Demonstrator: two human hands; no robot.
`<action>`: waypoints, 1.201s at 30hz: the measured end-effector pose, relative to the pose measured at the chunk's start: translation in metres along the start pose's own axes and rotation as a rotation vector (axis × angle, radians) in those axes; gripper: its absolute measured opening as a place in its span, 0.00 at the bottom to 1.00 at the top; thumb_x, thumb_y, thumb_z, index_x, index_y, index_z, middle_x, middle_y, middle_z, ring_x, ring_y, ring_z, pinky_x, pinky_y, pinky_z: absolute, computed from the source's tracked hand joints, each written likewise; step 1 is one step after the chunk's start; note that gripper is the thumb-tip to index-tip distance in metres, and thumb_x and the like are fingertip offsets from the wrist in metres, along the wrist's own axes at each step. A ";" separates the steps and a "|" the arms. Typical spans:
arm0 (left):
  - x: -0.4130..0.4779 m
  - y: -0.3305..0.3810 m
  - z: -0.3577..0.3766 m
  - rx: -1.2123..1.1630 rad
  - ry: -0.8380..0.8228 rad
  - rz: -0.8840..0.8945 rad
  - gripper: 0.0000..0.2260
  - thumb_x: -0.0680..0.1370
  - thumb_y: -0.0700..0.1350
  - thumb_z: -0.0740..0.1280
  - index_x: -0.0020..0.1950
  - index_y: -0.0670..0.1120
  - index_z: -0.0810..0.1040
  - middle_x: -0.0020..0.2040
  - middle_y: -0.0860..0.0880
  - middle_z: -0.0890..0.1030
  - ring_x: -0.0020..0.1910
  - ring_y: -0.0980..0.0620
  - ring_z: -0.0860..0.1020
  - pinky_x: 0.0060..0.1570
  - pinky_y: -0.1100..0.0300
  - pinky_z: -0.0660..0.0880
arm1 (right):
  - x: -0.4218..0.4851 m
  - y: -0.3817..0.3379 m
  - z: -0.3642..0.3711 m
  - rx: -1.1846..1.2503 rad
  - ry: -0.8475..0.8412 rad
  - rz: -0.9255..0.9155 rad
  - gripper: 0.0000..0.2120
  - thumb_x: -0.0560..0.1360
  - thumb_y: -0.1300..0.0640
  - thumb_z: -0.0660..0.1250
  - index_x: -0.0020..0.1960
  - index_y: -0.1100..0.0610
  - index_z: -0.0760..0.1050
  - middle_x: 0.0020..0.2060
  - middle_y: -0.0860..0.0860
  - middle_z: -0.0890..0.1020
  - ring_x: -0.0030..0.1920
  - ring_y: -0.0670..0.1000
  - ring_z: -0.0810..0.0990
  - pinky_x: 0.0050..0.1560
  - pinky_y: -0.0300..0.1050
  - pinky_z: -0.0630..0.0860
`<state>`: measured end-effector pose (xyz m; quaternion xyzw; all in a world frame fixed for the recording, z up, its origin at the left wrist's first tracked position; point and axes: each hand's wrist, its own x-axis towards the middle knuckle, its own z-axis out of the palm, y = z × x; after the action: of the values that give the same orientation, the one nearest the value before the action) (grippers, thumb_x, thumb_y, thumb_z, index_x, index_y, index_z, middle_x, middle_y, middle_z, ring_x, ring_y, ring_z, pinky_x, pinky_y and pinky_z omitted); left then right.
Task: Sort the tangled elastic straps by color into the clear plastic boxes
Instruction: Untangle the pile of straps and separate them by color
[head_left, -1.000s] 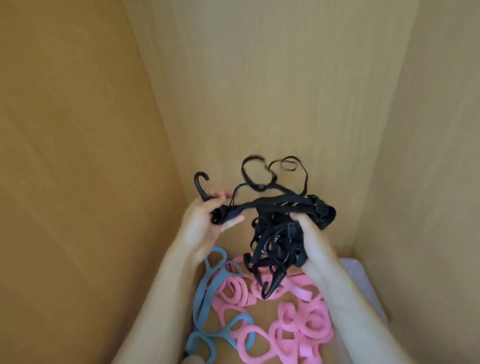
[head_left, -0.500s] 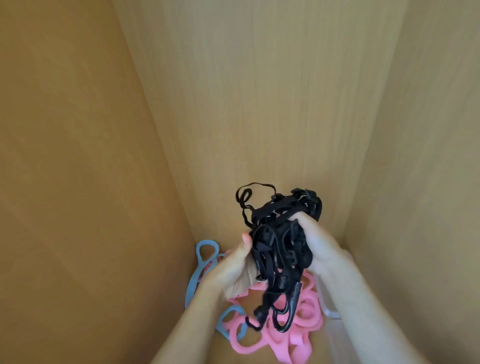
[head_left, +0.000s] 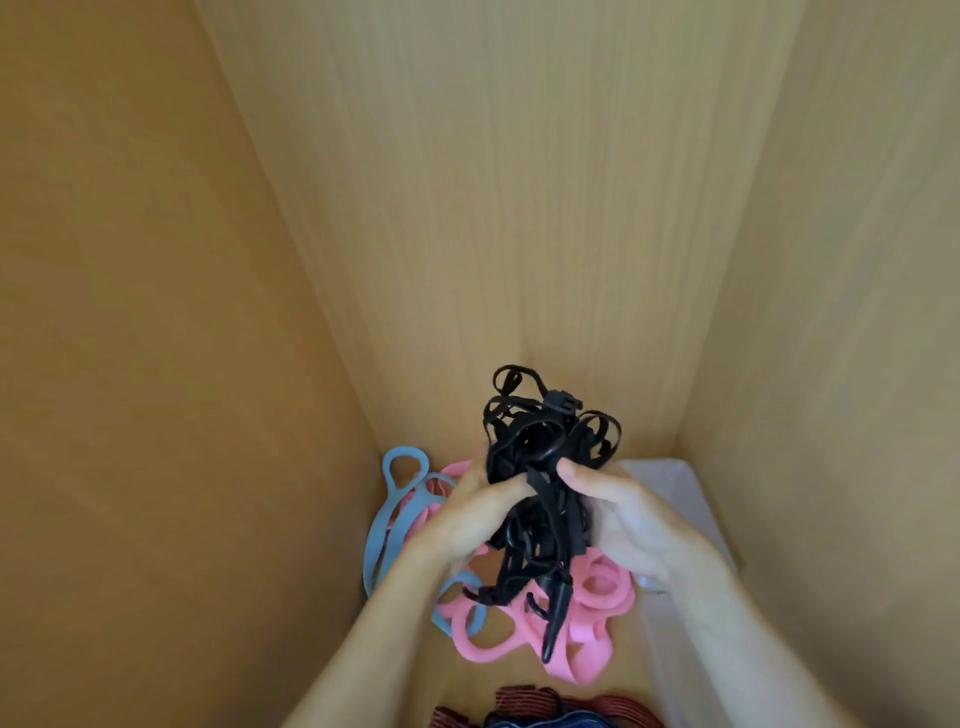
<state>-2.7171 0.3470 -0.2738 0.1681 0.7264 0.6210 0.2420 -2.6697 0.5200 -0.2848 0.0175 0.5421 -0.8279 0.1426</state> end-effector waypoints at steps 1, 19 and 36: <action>0.000 0.000 0.006 0.061 -0.023 0.022 0.13 0.77 0.48 0.71 0.62 0.55 0.79 0.56 0.53 0.85 0.57 0.53 0.83 0.55 0.60 0.80 | -0.001 0.001 0.001 -0.030 0.049 0.024 0.27 0.65 0.44 0.81 0.60 0.54 0.84 0.59 0.59 0.84 0.60 0.57 0.83 0.58 0.51 0.80; 0.000 -0.052 0.015 -0.184 0.088 -0.164 0.29 0.63 0.41 0.61 0.65 0.43 0.75 0.65 0.41 0.79 0.57 0.46 0.81 0.53 0.57 0.77 | -0.011 -0.021 -0.055 0.040 0.693 -0.028 0.17 0.65 0.51 0.78 0.50 0.58 0.84 0.41 0.58 0.87 0.38 0.59 0.87 0.32 0.49 0.82; 0.042 -0.124 0.066 1.476 -0.483 -0.126 0.55 0.61 0.72 0.74 0.77 0.63 0.44 0.79 0.45 0.51 0.77 0.37 0.50 0.72 0.37 0.61 | -0.027 -0.029 -0.053 0.140 0.705 -0.098 0.23 0.58 0.54 0.79 0.51 0.58 0.83 0.45 0.59 0.87 0.45 0.63 0.87 0.48 0.65 0.82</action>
<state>-2.7075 0.4026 -0.4086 0.3746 0.8870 -0.0920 0.2538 -2.6582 0.5842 -0.2763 0.2857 0.5001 -0.8120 -0.0945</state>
